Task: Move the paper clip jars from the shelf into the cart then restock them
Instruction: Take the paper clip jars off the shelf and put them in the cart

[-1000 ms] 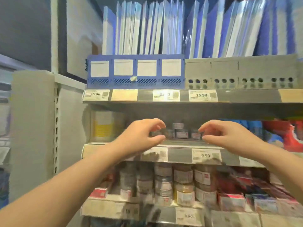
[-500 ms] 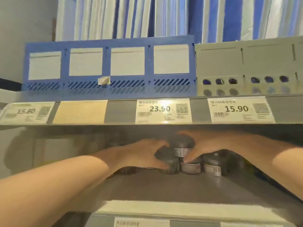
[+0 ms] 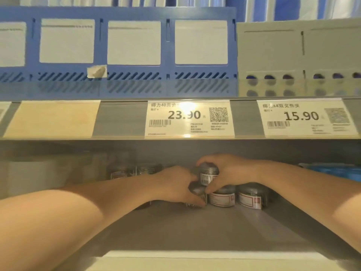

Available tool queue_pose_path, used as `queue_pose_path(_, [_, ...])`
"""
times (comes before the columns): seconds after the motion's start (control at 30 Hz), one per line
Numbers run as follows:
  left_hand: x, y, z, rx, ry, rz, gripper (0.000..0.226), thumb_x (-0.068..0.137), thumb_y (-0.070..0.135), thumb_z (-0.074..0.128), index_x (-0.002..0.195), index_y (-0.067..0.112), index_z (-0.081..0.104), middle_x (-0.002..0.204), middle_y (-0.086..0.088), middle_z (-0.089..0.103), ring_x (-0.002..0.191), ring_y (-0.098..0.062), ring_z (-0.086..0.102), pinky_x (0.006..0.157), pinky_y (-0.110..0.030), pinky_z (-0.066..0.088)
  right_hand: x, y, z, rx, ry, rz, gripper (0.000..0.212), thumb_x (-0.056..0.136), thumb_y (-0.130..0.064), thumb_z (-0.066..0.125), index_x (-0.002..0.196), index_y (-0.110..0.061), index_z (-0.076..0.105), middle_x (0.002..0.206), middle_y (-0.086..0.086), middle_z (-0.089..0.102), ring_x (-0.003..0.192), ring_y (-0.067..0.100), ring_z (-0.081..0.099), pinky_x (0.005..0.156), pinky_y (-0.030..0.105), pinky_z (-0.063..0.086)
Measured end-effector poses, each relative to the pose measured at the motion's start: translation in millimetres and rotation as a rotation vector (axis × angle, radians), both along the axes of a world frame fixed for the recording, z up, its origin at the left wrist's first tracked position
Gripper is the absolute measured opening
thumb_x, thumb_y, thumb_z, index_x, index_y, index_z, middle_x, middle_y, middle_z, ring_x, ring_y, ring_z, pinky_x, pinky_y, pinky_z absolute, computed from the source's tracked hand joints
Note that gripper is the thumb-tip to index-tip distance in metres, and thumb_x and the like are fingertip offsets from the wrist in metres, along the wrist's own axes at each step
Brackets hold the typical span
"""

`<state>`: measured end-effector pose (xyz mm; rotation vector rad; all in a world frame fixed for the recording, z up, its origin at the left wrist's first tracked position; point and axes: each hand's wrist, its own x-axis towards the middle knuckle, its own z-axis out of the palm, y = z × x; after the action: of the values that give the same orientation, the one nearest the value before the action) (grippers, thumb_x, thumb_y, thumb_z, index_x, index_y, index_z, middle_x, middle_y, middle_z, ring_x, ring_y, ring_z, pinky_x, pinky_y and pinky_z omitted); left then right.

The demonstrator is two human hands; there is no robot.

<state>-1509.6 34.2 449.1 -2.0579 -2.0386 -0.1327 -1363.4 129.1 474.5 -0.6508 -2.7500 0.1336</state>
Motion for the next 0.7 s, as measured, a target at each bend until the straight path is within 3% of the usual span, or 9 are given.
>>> queue_pose_path(0.17, [4.3,-3.4,-1.8,0.051,-0.134,-0.028,0.039,0.072,0.047,0.071,0.101,0.025,0.057,0.098,0.004,0.056,0.087,-0.013,0.052,0.073,-0.024,0.045,9.7,-13.4,1.7,0.019,0.021,0.037,0.073,0.067,-0.035,0.082,0.131,-0.035,0.045,0.114,-0.017,0.044,0.106,0.006,0.045,0.094,0.027,0.043])
queue_pose_path(0.3, [14.6,-13.0,1.5,0.082,-0.25,-0.02,0.042,0.069,0.037,0.076,0.102,0.034,0.05,0.096,0.011,0.057,0.087,-0.007,0.053,0.063,-0.01,0.037,21.2,-23.0,3.5,0.012,0.043,0.096,0.066,0.068,-0.029,0.082,0.125,-0.033,0.049,0.108,-0.015,0.051,0.1,0.007,0.051,0.079,0.02,0.045])
queue_pose_path(0.4, [25.1,-24.4,4.3,0.115,-0.297,0.01,0.038,0.067,0.037,0.077,0.1,0.032,0.057,0.096,0.01,0.062,0.088,-0.008,0.057,0.071,-0.017,0.044,34.1,-31.2,5.2,0.005,0.077,0.111,0.065,0.068,-0.029,0.081,0.124,-0.034,0.049,0.108,-0.016,0.051,0.099,0.006,0.051,0.075,0.018,0.044])
queue_pose_path(0.53, [43.6,-43.7,7.1,0.169,-0.315,0.062,0.054,0.068,0.041,0.076,0.117,0.03,0.058,0.109,0.01,0.061,0.098,-0.01,0.055,0.083,-0.024,0.045,53.9,-45.2,7.7,-0.007,0.149,0.126,0.067,0.068,-0.031,0.081,0.126,-0.036,0.047,0.115,-0.016,0.052,0.105,0.007,0.051,0.079,0.021,0.042])
queue_pose_path(0.7, [67.8,-75.7,11.6,0.202,-0.439,0.091,0.048,0.068,0.033,0.076,0.113,0.028,0.06,0.108,0.011,0.063,0.1,-0.008,0.057,0.091,-0.031,0.048,79.2,-71.0,10.1,0.06,0.171,0.118,0.072,0.072,-0.04,0.077,0.134,-0.038,0.039,0.13,-0.015,0.046,0.111,0.005,0.044,0.087,0.021,0.035])
